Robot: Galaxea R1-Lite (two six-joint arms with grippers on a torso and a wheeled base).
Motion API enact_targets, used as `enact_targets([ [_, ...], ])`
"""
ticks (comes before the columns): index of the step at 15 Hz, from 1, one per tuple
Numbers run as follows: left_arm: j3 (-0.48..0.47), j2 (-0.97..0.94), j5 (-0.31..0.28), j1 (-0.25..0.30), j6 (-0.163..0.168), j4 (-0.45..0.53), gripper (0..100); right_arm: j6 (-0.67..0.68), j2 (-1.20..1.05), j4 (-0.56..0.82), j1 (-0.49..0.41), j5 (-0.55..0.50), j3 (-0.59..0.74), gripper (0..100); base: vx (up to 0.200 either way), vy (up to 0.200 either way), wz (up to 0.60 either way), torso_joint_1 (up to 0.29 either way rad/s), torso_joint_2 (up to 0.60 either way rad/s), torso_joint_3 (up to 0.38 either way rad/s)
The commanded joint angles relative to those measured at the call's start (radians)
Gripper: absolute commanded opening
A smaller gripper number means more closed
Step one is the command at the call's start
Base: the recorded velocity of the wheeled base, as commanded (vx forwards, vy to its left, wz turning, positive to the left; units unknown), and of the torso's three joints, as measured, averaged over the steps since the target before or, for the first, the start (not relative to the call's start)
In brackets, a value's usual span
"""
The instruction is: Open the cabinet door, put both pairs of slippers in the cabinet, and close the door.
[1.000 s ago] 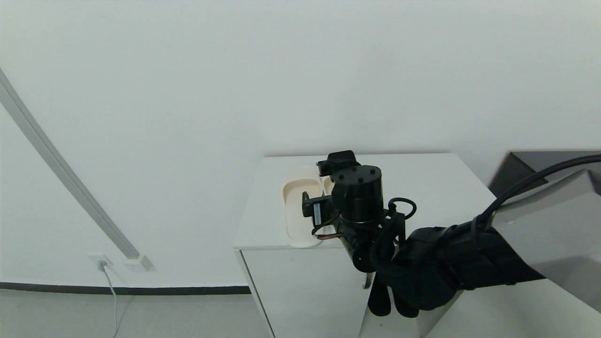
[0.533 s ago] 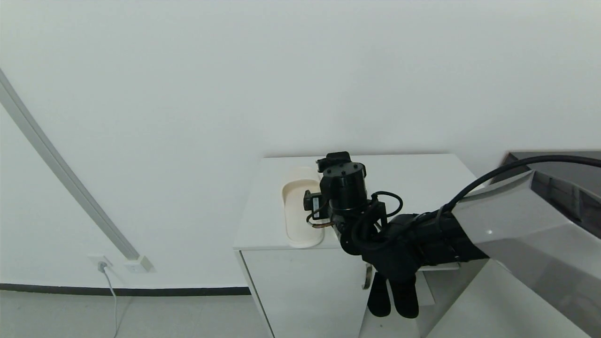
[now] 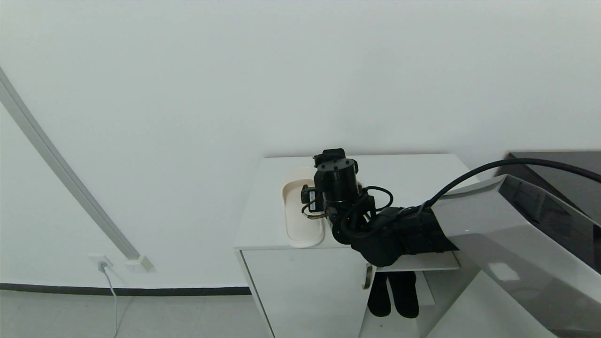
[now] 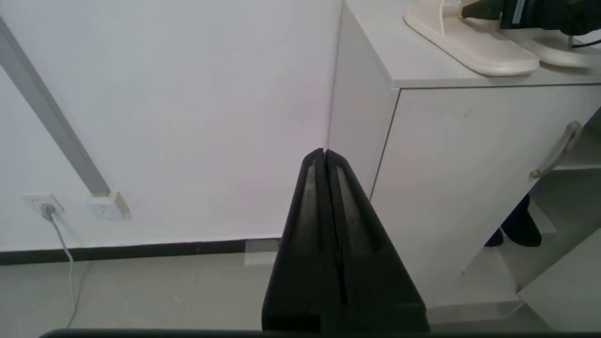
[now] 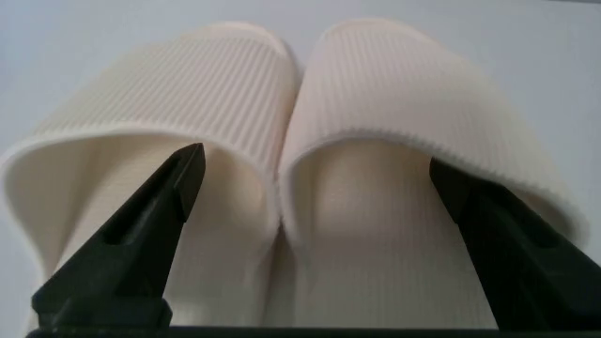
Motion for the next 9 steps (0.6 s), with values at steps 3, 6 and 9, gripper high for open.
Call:
enact_targets([
  [3, 0.000, 0.001, 0.000, 0.000, 0.001, 0.001, 0, -0.001, 0.041, 0.017, 0.000, -0.001, -0.077, 100, 0.000, 0.000, 0.00, 0.000, 0.00, 0.000],
  [6, 0.000, 0.001, 0.000, 0.000, -0.001, 0.001, 0, -0.001, 0.057, 0.042, -0.005, -0.001, -0.106, 100, 0.000, 0.000, 0.00, 0.000, 0.00, 0.000],
  [9, 0.000, 0.001, 0.000, 0.000, -0.001, 0.001, 0, -0.001, 0.060, 0.042, -0.005, -0.001, -0.106, 0, 0.000, 0.000, 0.00, 0.000, 0.00, 0.000],
])
